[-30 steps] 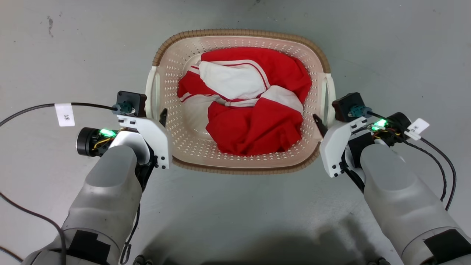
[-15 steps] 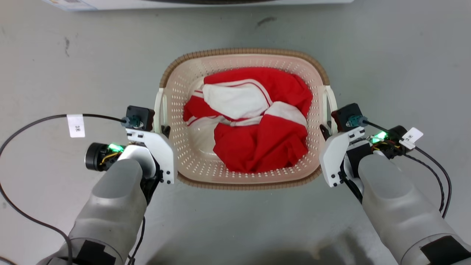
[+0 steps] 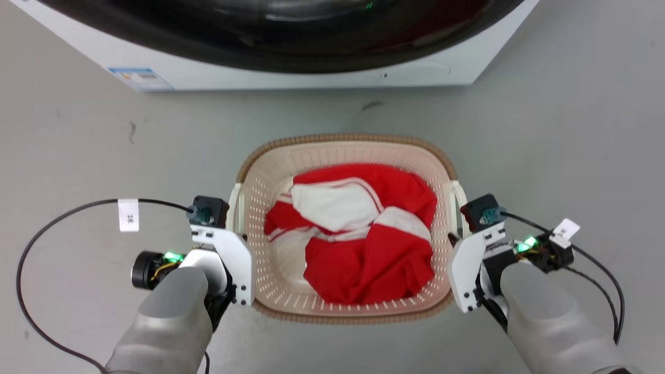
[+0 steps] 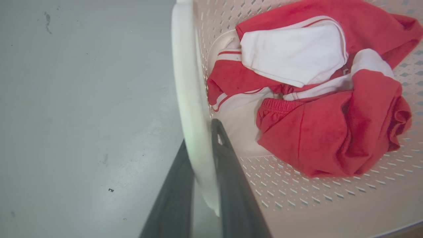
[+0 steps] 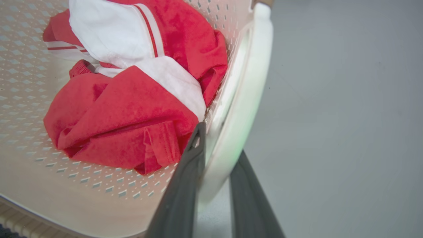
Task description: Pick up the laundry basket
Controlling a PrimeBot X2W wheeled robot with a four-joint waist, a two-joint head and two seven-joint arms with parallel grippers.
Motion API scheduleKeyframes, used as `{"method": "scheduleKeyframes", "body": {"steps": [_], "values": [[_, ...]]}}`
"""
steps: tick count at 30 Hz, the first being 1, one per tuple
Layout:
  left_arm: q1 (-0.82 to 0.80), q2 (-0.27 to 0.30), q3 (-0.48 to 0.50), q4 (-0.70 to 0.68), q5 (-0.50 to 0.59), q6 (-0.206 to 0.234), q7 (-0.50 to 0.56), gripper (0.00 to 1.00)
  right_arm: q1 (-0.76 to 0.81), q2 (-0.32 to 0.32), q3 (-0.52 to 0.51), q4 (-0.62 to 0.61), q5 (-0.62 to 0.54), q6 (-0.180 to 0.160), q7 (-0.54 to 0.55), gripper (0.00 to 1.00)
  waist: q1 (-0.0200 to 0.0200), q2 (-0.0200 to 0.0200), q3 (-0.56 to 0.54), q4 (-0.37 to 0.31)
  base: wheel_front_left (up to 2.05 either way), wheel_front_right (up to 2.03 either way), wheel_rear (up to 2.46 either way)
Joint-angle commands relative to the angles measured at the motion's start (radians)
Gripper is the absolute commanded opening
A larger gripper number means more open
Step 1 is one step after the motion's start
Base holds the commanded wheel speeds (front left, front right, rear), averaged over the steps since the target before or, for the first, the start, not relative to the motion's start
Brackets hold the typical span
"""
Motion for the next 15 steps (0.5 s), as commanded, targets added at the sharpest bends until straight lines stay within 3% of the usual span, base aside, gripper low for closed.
{"method": "scheduleKeyframes", "body": {"steps": [1,15], "values": [[0.014,0.006,-0.01,-0.006,-0.009,0.001,0.009,0.0,0.016,-0.002,0.014,-0.005,0.009,0.0,0.005,0.0,0.0001,0.0,-0.054,-0.001,0.0,0.0,0.0],[0.106,0.024,-0.11,-0.038,-0.128,0.001,0.123,0.0,0.092,0.0,0.145,-0.02,0.167,0.0,0.088,0.0,0.0001,0.0,-0.269,-0.011,0.0,0.0,0.0]]}}
